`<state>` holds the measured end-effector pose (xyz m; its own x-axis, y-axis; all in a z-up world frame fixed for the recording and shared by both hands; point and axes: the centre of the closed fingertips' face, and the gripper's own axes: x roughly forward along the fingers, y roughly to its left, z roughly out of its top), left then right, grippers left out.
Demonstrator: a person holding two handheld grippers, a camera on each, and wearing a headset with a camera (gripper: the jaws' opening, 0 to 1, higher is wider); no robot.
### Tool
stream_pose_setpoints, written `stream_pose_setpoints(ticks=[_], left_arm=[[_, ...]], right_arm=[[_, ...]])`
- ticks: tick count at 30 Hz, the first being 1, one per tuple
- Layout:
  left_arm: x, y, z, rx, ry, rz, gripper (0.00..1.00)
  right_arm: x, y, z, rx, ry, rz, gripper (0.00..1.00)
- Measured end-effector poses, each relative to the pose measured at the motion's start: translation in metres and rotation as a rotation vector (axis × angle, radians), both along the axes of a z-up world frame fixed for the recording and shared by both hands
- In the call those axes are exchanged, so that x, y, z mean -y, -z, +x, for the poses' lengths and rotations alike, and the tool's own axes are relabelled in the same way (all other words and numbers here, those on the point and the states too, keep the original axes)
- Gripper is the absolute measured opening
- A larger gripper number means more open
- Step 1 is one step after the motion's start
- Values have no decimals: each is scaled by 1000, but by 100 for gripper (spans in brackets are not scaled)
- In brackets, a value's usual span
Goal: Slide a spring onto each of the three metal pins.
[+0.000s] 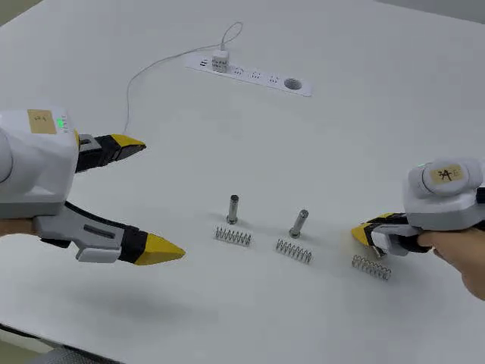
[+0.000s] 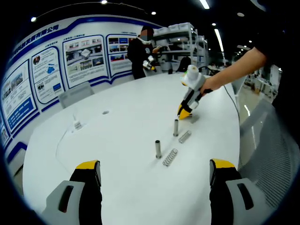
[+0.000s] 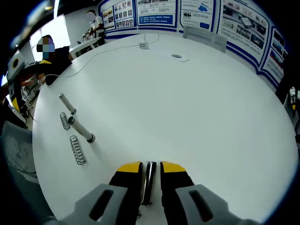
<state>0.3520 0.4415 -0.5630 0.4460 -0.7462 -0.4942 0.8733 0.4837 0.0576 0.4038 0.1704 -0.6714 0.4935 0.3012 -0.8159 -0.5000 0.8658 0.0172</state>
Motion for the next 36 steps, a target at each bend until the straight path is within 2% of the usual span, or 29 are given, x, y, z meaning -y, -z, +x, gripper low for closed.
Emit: stream_pose_setpoints(ticks=[4, 9, 20, 24, 36], left_arm=[[2, -2, 0, 1, 5, -4, 99], [1, -6, 1, 7, -1, -12, 99], [-1, -9, 2, 13, 0, -14, 98], [-2, -12, 3, 19, -3, -17, 98], [3, -15, 2, 20, 0, -30, 98]], right_arm=[[3, 1, 2, -14, 32, 0, 13], [1, 1, 0, -39, 21, -16, 11], [0, 2, -1, -91, 49, -40, 8], [0, 1, -3, -60, 37, -55, 8], [0, -9, 0, 7, 28, -28, 8]])
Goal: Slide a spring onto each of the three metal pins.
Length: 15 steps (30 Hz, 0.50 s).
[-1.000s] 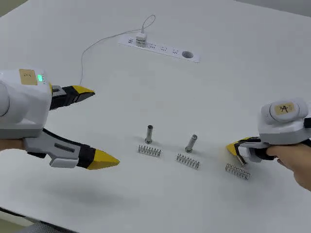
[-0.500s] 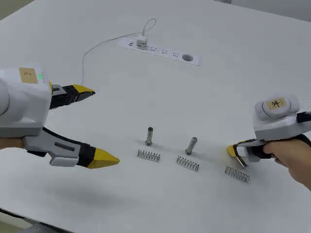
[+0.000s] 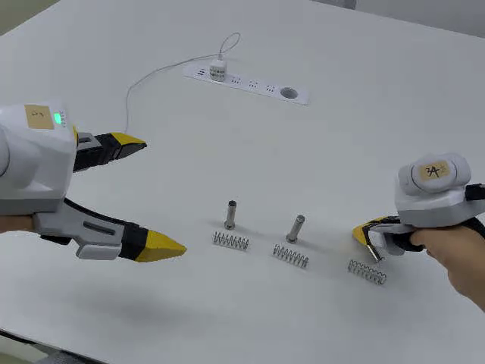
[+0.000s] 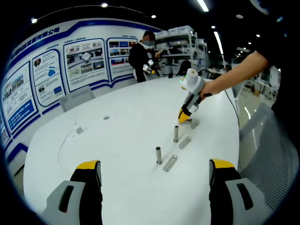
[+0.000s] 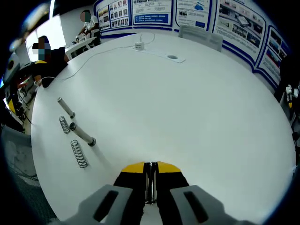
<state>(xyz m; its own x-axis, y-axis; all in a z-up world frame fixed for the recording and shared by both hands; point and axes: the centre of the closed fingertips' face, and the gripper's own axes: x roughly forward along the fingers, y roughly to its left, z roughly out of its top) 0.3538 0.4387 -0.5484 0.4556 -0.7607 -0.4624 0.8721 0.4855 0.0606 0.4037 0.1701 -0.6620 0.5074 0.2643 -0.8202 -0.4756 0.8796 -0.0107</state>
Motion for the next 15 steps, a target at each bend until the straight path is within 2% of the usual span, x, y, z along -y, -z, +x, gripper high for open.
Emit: stream_pose_setpoints(ticks=[6, 10, 15], left_arm=[[5, -2, 0, 3, 6, -9, 98], [6, -2, -1, 5, 11, -8, 98], [5, -3, -2, 6, 11, -7, 98]], right_arm=[[2, -4, -1, 23, -14, 3, 8], [3, -7, -2, 49, -44, -17, 8], [5, -12, -4, 68, -42, 0, 8]])
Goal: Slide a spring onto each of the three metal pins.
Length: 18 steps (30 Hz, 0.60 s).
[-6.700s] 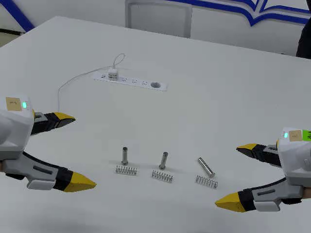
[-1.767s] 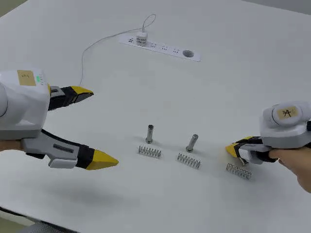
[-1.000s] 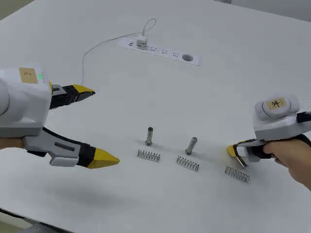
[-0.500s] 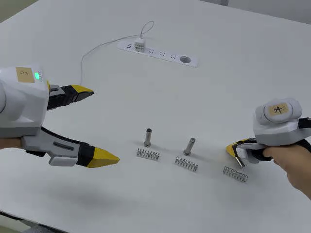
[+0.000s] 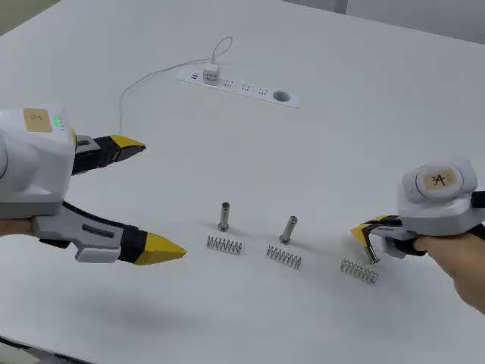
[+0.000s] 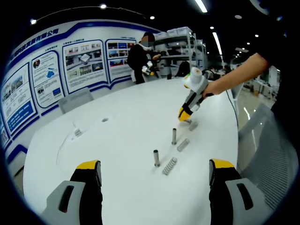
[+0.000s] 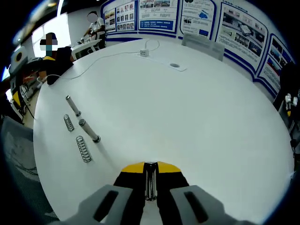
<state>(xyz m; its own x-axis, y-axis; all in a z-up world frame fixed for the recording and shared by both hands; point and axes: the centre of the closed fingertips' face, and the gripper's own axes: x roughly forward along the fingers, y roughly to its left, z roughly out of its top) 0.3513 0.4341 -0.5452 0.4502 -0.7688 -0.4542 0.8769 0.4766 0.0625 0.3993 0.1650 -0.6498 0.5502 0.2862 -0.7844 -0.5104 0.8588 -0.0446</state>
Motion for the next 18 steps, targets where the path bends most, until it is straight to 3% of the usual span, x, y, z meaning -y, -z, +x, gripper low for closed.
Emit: stream_pose_setpoints(ticks=[18], left_arm=[[3, -6, -4, 13, 7, -5, 98]], right_arm=[[-7, -17, -8, 57, -21, 31, 8]])
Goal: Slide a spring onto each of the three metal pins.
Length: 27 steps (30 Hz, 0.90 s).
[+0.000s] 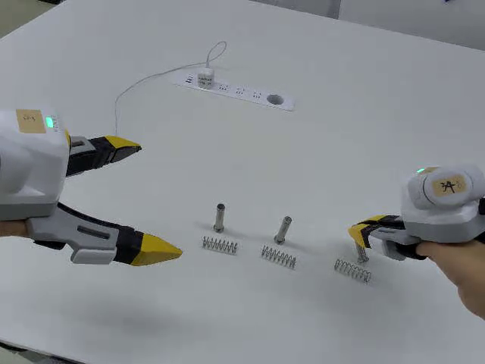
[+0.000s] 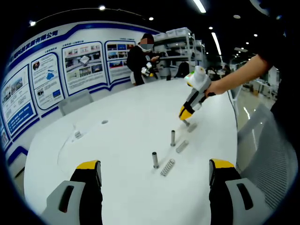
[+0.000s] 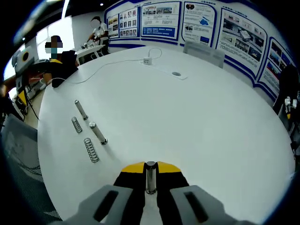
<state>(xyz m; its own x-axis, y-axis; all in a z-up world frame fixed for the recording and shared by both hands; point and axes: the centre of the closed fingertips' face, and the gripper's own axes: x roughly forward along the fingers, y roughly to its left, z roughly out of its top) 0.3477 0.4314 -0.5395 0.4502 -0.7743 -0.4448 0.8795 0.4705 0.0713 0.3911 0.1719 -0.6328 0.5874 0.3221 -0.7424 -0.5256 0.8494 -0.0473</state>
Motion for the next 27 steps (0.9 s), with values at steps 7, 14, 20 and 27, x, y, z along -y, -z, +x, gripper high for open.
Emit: stream_pose_setpoints(ticks=[7, 14, 20, 27], left_arm=[[2, 0, 0, 1, 1, -5, 98], [2, 2, -2, -3, 1, -6, 97], [3, 3, -2, -5, 3, -4, 97], [5, 3, -4, -6, 6, -4, 97]], right_arm=[[-1, -3, -2, 14, -3, 9, 8], [-2, -4, -4, 39, -18, 11, 8], [0, -6, -6, 52, -12, 33, 8], [1, -7, -12, 68, -11, 41, 8]])
